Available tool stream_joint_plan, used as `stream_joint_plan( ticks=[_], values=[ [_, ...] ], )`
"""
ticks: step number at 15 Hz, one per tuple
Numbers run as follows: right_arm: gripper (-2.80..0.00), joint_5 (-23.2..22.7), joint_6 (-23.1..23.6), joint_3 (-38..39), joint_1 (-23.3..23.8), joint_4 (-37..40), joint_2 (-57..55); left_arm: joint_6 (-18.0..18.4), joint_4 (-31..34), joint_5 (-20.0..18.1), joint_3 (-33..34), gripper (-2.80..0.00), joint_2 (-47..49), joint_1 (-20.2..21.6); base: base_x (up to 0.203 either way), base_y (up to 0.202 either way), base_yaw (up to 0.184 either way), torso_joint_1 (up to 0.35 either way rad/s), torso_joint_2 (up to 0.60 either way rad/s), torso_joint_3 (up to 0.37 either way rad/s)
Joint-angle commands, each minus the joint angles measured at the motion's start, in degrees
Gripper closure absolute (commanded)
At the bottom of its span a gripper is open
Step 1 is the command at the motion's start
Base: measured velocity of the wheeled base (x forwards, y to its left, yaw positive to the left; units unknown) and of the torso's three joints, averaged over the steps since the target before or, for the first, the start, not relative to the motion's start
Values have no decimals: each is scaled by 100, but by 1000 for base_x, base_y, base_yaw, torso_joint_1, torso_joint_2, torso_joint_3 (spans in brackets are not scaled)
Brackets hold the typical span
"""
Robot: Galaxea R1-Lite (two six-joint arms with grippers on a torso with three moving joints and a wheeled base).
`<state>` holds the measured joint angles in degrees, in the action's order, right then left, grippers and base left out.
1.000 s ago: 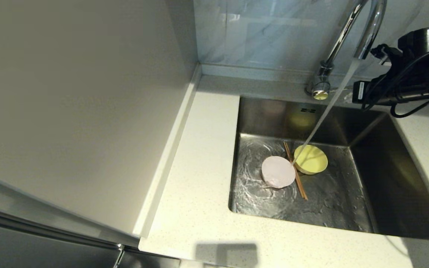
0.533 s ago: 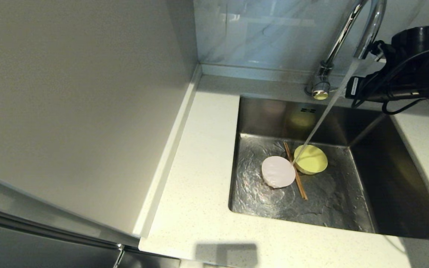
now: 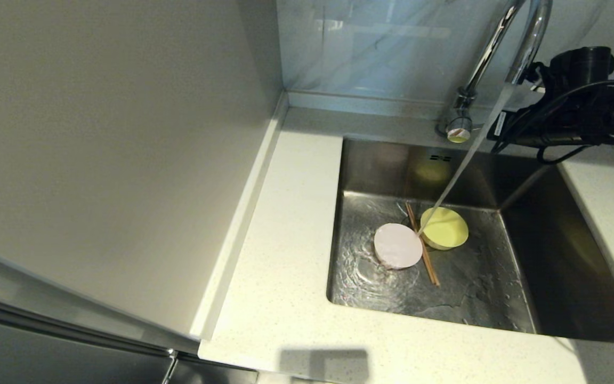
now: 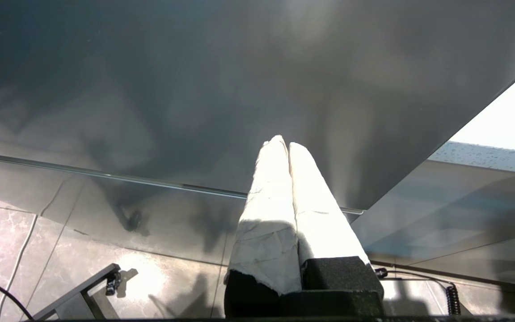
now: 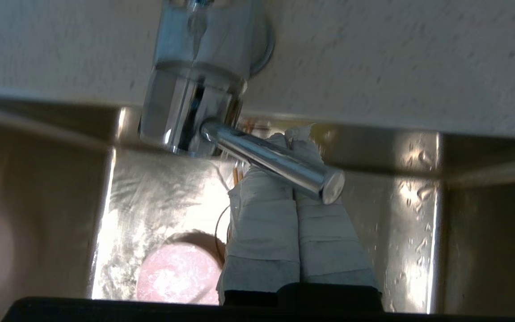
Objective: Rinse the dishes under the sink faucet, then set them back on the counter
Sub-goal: Turn off the faucet, then put a bowl back to the table from the sink
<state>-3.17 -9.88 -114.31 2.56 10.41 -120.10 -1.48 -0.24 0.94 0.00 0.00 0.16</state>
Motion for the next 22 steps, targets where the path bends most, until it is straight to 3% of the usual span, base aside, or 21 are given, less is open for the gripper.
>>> stream_joint_plan(
  ticks=[1, 11, 15, 22],
  values=[
    [0, -8, -102, -3, -6, -229, -62, -2, -2, 3, 0, 0, -18, 2, 0, 0, 0, 0, 0, 0],
    [0, 84, -268, 11, -63, -379, -19, -2, -2, 3, 0, 0, -18, 2, 0, 0, 0, 0, 0, 0],
    [0, 114, -246, 185, -3, 509, 660, -2, -2, 3, 0, 0, -18, 2, 0, 0, 0, 0, 0, 0],
    [0, 176, 9, 2043, 456, 776, 2396, -2, -2, 3, 0, 0, -18, 2, 0, 0, 0, 0, 0, 0]
  ],
)
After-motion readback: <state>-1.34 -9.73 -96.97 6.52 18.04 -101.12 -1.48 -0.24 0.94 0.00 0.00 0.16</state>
